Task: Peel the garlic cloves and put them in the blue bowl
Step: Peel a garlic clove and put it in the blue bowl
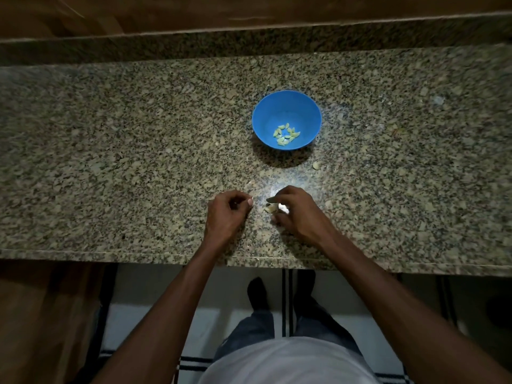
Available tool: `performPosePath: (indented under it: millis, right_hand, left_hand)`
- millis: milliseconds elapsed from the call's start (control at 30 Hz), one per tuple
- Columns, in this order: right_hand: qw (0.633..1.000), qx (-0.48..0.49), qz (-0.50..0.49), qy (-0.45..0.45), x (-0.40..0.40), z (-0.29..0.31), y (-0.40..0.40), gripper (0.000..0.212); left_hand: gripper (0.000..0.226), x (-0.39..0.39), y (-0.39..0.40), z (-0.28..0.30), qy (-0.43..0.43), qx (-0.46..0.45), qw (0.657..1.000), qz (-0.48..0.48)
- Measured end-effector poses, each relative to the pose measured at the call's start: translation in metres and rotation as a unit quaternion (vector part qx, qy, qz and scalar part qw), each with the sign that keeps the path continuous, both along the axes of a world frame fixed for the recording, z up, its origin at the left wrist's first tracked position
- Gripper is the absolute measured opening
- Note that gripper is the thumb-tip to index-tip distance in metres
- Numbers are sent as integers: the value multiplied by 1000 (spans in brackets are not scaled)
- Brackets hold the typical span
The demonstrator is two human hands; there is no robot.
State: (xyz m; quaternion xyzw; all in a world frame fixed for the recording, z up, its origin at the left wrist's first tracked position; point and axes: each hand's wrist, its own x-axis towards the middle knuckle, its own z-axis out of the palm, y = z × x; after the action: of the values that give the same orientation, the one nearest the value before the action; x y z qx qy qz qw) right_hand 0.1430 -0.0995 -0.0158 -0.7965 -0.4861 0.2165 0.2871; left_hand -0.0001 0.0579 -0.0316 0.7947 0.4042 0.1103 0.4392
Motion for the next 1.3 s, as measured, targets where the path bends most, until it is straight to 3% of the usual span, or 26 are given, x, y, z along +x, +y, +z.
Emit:
performPosePath:
  millis: [200,333,567,633,733,800,967,1167,1200,1300]
  right_hand:
    - [994,21,-104,-1,4,8,22,20]
    - [983,27,-179,34,21,10,34,17]
    - [974,46,-194,108,19,17,23,25]
    - [969,48,-231,76,18,16,5,22]
    - [967,-21,-252,-42,17,-1,-25,20]
    - [964,-76,-244,-70,9,-13,-36,19]
    - [975,-59,-216,16,-34,-25,-18,27]
    - [973,2,-229,27,-37,-10,-14,10]
    - [970,14,-238,37,-30,-8,-14,14]
    - [978,-5,-206,35,-6,-8,0,61]
  left_hand:
    - [14,-5,7,-1,-38,65,997,-20]
    - [26,-2,14,-9,-7,116,991,-61]
    - [39,10,17,-12,44,205,959,-192]
    - [35,2,6,-12,29,223,947,-229]
    - [26,-13,-12,-18,-15,202,945,-257]
    - [22,-16,-15,-24,-35,178,950,-256]
    - [23,-4,-13,-23,-15,153,967,-202]
    - [19,2,-11,-19,-25,139,965,-221]
    - [18,4,-11,-17,-30,140,968,-207]
    - [18,10,-8,-13,-26,158,975,-156]
